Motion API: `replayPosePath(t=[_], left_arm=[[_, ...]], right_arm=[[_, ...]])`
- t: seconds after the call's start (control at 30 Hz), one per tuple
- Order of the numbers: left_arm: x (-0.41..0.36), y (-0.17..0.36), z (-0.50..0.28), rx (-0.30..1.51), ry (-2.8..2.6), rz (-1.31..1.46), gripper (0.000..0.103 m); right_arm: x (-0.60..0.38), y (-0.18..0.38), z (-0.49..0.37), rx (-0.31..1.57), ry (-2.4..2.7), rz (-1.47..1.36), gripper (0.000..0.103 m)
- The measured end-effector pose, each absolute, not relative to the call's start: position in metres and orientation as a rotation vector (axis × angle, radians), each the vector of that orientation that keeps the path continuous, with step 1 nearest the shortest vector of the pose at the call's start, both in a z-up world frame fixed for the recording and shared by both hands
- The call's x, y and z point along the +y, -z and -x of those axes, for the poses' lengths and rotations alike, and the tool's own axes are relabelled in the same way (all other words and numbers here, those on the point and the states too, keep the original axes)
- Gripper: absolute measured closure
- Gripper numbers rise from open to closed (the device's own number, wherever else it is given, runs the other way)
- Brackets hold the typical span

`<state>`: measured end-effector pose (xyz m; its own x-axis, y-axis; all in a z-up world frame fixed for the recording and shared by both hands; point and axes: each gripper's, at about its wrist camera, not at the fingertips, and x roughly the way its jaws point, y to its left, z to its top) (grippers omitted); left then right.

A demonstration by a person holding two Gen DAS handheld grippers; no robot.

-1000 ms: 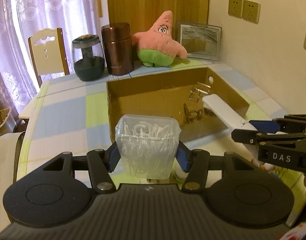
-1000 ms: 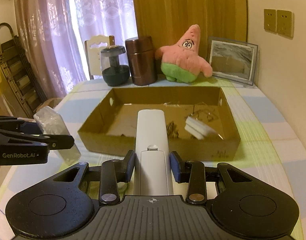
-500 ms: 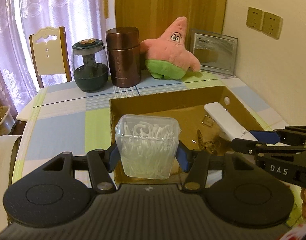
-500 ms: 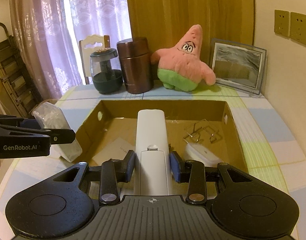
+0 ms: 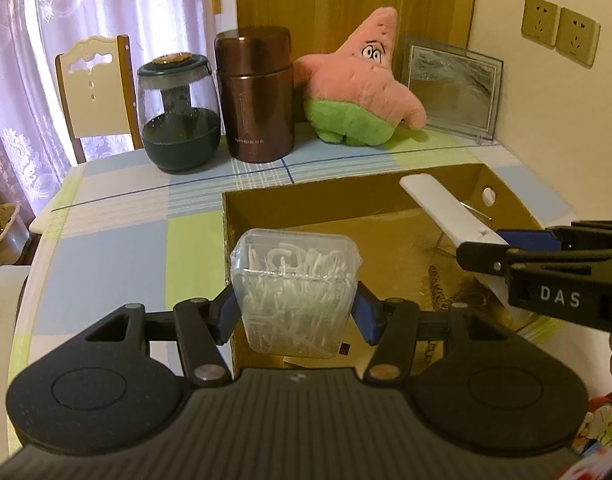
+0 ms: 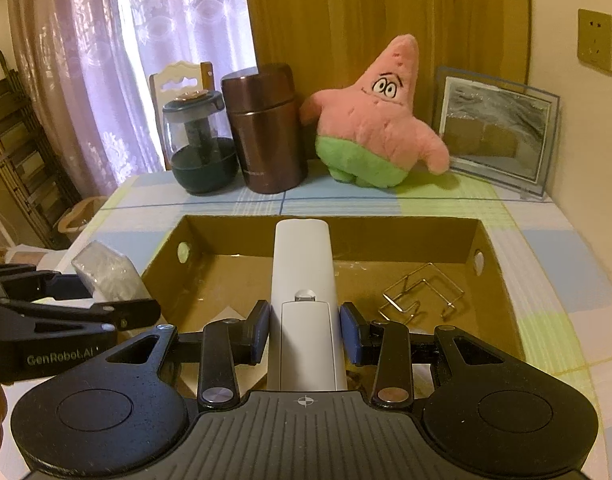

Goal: Organize rigid objects
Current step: 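Carry the clip box with the left tool while the right tool carries the remote over the box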

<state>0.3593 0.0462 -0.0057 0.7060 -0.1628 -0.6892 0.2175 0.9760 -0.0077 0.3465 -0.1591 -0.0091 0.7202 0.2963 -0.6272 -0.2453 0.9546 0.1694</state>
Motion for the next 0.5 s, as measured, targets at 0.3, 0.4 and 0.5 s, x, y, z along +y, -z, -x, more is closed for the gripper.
replayPosePath(t=[0.3, 0.4, 0.5], left_arm=[[0.041, 0.018, -0.372, 0.781, 0.222, -0.089, 0.05], [0.039, 0.021, -0.374, 0.784, 0.223, -0.092, 0.05], [0.038, 0.023, -0.376, 0.787, 0.22, -0.097, 0.05]], right_arm=[[-0.16, 0.024, -0.361, 0.74, -0.29, -0.084, 0.068], [-0.161, 0.027, -0.363, 0.746, -0.29, -0.088, 0.068], [-0.162, 0.028, -0.364, 0.749, -0.29, -0.091, 0.068]])
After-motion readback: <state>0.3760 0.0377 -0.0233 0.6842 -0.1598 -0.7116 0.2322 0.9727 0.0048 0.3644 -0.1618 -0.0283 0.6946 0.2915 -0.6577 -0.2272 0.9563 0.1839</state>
